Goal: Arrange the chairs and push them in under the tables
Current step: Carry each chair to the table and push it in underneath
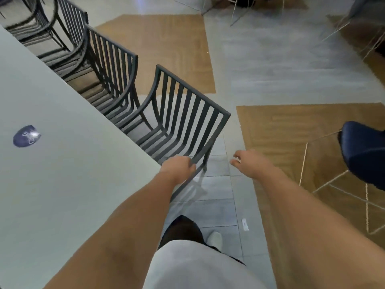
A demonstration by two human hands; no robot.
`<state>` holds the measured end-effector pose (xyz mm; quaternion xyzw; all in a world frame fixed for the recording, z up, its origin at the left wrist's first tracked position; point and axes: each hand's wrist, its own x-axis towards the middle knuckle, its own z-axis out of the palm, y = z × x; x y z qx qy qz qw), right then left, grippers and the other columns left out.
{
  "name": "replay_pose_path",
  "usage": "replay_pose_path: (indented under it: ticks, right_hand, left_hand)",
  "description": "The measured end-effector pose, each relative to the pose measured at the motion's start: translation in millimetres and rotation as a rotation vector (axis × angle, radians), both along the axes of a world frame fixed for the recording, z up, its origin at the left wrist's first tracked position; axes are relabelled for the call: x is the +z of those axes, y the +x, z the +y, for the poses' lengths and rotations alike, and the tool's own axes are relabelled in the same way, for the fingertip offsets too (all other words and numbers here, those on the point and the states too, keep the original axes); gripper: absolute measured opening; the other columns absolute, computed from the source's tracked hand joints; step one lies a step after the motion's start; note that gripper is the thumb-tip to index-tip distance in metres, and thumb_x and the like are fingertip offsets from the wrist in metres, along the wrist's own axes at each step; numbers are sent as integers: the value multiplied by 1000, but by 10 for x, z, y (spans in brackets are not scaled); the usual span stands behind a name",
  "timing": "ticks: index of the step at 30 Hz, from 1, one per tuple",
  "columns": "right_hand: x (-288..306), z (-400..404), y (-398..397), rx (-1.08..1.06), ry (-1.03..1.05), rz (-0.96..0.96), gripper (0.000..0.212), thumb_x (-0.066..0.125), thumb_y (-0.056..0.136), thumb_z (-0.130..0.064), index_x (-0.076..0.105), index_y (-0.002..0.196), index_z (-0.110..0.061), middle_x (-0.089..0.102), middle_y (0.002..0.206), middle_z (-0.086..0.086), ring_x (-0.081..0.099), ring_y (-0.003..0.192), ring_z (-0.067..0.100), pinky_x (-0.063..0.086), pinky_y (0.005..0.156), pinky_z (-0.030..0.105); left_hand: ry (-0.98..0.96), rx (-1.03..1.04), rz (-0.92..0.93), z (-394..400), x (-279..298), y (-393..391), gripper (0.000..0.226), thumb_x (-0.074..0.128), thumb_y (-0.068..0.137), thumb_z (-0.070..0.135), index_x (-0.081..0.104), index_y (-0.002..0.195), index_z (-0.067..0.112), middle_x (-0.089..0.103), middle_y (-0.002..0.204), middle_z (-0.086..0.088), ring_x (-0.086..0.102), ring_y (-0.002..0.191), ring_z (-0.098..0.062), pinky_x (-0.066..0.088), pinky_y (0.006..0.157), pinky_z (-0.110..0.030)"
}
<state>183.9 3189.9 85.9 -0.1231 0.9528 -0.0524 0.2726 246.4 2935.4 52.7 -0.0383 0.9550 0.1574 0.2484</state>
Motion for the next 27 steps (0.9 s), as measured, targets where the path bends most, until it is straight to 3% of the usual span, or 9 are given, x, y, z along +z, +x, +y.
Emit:
replay_pose_path:
  ticks: [4,7,12,16,19,27]
  right_hand:
    - [79,16,-821,126,-1,35,48,43,105,-48,56,138,-15,62,134,10,57,119,30,47,93,38]
    - [30,-80,-1408,178,-46,50,44,46,103,-48,60,133,-18,64,129,8,60,116,30,50,96,43]
    - [-63,-477,-2438,313,-58,108,32,48,102,-44,66,112,-20,69,103,4,64,94,27,55,83,43]
    - [-14,-914,-3181,484,-26,140,38,43,104,-43,63,127,-20,67,122,4,61,109,29,53,89,44]
    - [15,-1286,-3723,608,-20,165,40,40,105,-44,59,133,-22,64,130,1,58,117,27,52,91,44]
    - [-31,-2402,-4547,932,-76,155,37,41,106,-40,63,125,-17,65,118,5,58,109,27,53,85,41]
  left_hand:
    - [-21,92,-1,114,38,-548,45,40,104,50,64,124,17,69,113,-7,65,100,-27,55,82,-40]
    - [1,153,0,118,-49,-993,44,40,103,49,67,118,17,69,109,-8,64,101,-29,56,86,-44]
    - [23,256,-47,-45,-269,-1834,46,39,105,50,63,127,17,68,117,-8,64,105,-29,54,89,-43]
    - [45,351,-68,-271,-340,-2452,45,40,105,50,64,124,17,68,113,-7,64,102,-28,55,89,-44]
    - [42,431,-100,-450,-325,-2781,48,39,105,52,62,130,18,66,121,-9,62,107,-30,54,90,-43]
    - [103,721,-125,-852,-352,-2889,44,40,104,49,66,127,21,70,115,-6,64,103,-27,55,91,-45]
